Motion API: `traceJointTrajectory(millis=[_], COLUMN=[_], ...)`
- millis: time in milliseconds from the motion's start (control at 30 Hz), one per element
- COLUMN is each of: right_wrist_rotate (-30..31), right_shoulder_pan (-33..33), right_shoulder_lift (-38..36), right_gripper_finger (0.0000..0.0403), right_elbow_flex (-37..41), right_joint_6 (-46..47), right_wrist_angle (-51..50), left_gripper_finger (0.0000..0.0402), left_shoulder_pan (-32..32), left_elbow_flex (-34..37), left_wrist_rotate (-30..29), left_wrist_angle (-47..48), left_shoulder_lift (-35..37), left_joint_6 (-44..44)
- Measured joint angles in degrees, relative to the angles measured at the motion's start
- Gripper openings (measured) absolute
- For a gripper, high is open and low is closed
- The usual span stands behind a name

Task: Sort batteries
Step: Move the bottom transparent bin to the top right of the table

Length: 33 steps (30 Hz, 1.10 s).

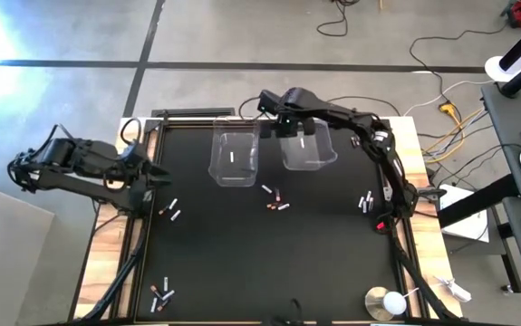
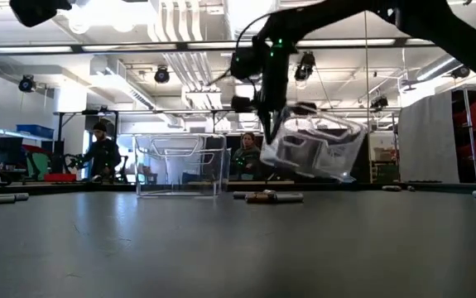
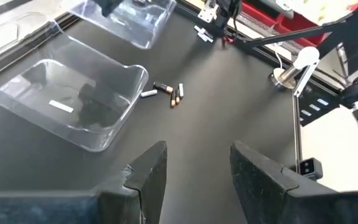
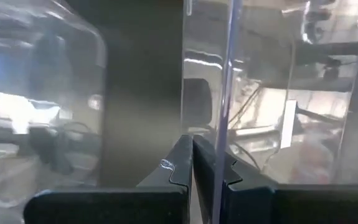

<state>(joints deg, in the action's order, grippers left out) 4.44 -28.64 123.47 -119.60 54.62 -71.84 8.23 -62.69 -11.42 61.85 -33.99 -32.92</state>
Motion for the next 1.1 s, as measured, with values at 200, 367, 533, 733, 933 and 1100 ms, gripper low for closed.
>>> traceJointTrajectory(millis=[200, 367, 533, 733, 933, 1100], right_wrist_rotate=[-1.68, -5.51, -7.14, -7.47, -3.85, -1.80], right_shoulder_pan=[0.20, 0.80, 1.68, 2.00, 2.63, 2.71], right_shoulder_lift=[0.42, 0.40, 0.40, 0.29, 0.29, 0.36], right_gripper_finger=[0.0009, 0.0009, 0.0009, 0.0017, 0.0045, 0.0096], right_elbow_flex=[6.24, 9.88, 12.10, 14.21, 14.08, 12.17], right_joint_6=[2.92, 5.14, 8.08, 10.35, 9.79, 8.34], right_wrist_angle=[1.22, 6.37, 10.66, 13.87, 14.39, 14.11], left_gripper_finger=[0.0155, 0.0155, 0.0155, 0.0155, 0.0155, 0.0155], left_shoulder_pan=[0.00, 0.00, 0.00, 0.00, 0.00, 0.00], left_elbow_flex=[2.11, 2.49, 2.49, 2.51, 2.51, 2.51], left_wrist_rotate=[0.00, 0.00, 0.00, 0.00, 0.00, 2.23], left_wrist_angle=[0.12, 0.10, 0.10, 0.08, 0.08, -0.33], left_shoulder_lift=[3.45, 4.95, 5.56, 5.63, 5.65, 5.65], left_joint_6=[-1.14, -1.17, -0.99, -0.80, -1.09, -4.31])
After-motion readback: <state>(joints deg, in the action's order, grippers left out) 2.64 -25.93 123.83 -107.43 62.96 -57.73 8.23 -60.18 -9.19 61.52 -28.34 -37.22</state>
